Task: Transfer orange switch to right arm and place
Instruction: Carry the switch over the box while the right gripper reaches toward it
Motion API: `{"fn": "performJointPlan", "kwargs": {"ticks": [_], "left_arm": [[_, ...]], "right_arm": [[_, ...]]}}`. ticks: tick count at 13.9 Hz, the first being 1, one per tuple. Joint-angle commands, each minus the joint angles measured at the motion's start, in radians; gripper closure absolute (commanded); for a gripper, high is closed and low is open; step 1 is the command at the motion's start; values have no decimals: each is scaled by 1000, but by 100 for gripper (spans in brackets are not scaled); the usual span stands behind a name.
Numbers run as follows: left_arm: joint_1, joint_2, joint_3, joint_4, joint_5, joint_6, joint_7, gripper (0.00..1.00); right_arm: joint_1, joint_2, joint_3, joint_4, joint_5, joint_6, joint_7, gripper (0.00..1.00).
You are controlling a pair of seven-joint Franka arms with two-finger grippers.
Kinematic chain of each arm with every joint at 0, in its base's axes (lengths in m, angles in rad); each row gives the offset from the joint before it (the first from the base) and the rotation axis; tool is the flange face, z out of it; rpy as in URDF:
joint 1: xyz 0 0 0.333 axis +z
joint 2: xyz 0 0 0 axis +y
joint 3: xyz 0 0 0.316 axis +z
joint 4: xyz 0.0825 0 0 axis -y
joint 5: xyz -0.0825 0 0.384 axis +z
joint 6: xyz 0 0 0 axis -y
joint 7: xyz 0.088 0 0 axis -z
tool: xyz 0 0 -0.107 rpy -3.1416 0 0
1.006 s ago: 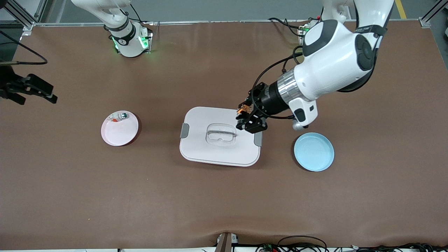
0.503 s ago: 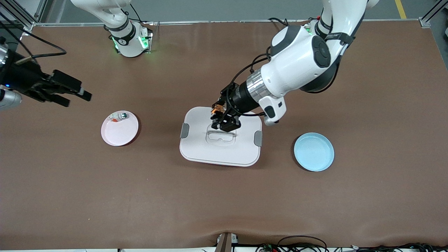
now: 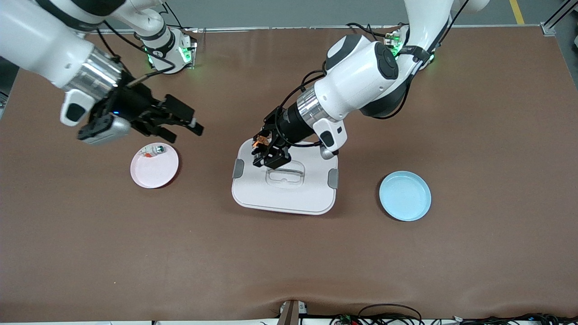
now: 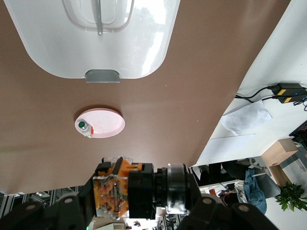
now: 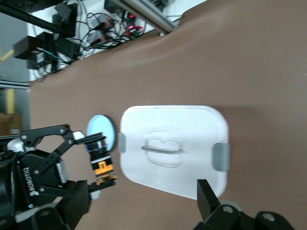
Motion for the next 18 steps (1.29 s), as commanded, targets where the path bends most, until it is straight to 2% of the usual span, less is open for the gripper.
{"fn": "performJointPlan", "kwargs": {"ticks": [1, 5, 12, 14, 18], "left_arm": [[-9, -2, 10, 6, 0, 12, -18, 49], [-9, -4, 9, 6, 3, 12, -18, 49], [-8, -10, 9, 2, 15, 12, -17, 49], [-8, -11, 9, 2, 15, 12, -17, 49], [-8, -11, 9, 2, 18, 12, -17, 49]], "right_arm": [[23, -36, -12, -93, 100, 66, -43, 0], [66, -22, -12, -92, 108, 86, -71, 0], [138, 55, -12, -84, 111, 242, -71, 0], [153, 68, -10, -81, 143, 279, -71, 0], [173, 102, -12, -79, 151, 290, -109, 0]]}}
